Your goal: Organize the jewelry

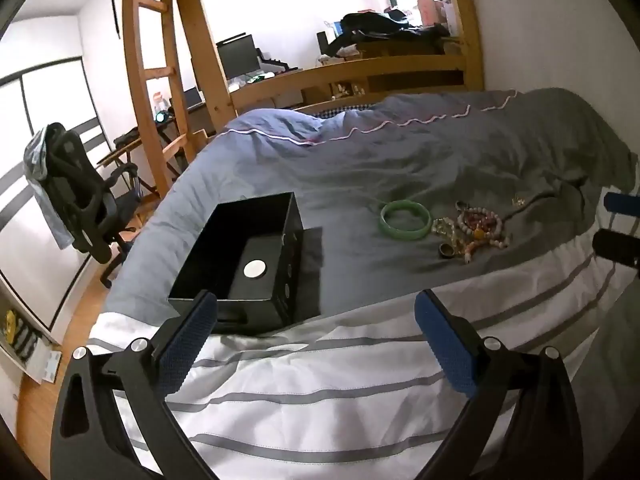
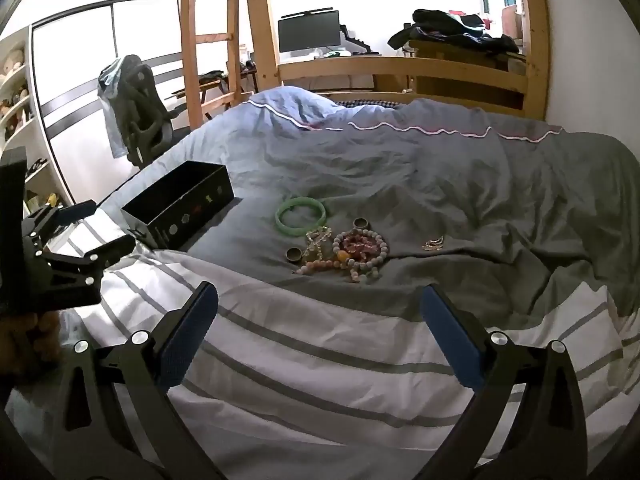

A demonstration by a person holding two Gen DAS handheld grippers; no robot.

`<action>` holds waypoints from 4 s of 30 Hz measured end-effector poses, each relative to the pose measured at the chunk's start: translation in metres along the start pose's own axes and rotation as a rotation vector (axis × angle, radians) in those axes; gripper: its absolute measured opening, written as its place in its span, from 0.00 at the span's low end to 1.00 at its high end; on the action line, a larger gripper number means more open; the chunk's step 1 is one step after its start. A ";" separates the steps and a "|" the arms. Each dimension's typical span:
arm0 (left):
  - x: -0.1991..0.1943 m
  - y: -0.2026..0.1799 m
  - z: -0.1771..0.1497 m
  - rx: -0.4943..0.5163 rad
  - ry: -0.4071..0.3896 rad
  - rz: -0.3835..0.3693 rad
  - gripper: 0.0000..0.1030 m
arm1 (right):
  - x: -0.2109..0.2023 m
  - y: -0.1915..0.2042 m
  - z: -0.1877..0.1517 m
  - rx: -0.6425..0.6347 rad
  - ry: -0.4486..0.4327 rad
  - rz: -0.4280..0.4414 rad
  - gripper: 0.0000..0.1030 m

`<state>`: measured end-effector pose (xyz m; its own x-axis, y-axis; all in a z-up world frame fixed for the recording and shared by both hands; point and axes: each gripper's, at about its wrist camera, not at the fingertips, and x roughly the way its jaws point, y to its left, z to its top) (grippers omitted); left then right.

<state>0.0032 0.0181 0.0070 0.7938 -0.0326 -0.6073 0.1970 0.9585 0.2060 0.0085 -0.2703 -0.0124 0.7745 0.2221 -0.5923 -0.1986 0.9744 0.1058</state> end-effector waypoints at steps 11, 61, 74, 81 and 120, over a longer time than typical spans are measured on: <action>0.006 -0.021 -0.003 0.020 -0.009 0.023 0.95 | 0.004 0.002 -0.001 0.000 0.000 -0.001 0.97; 0.014 -0.030 -0.008 0.034 0.015 0.035 0.95 | 0.010 0.006 -0.004 -0.005 0.017 -0.002 0.97; 0.018 -0.032 -0.010 0.050 0.027 0.031 0.95 | 0.009 0.006 -0.004 -0.006 0.018 -0.003 0.97; 0.018 -0.033 -0.010 0.054 0.031 0.031 0.95 | 0.009 0.006 -0.004 -0.006 0.019 -0.003 0.97; 0.191 -0.087 0.058 -0.018 0.050 -0.160 0.94 | 0.144 -0.050 0.029 0.095 0.170 -0.031 0.59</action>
<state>0.1710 -0.0879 -0.0829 0.7234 -0.1710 -0.6689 0.3076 0.9472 0.0905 0.1477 -0.2859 -0.0800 0.6655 0.1910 -0.7216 -0.1130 0.9813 0.1555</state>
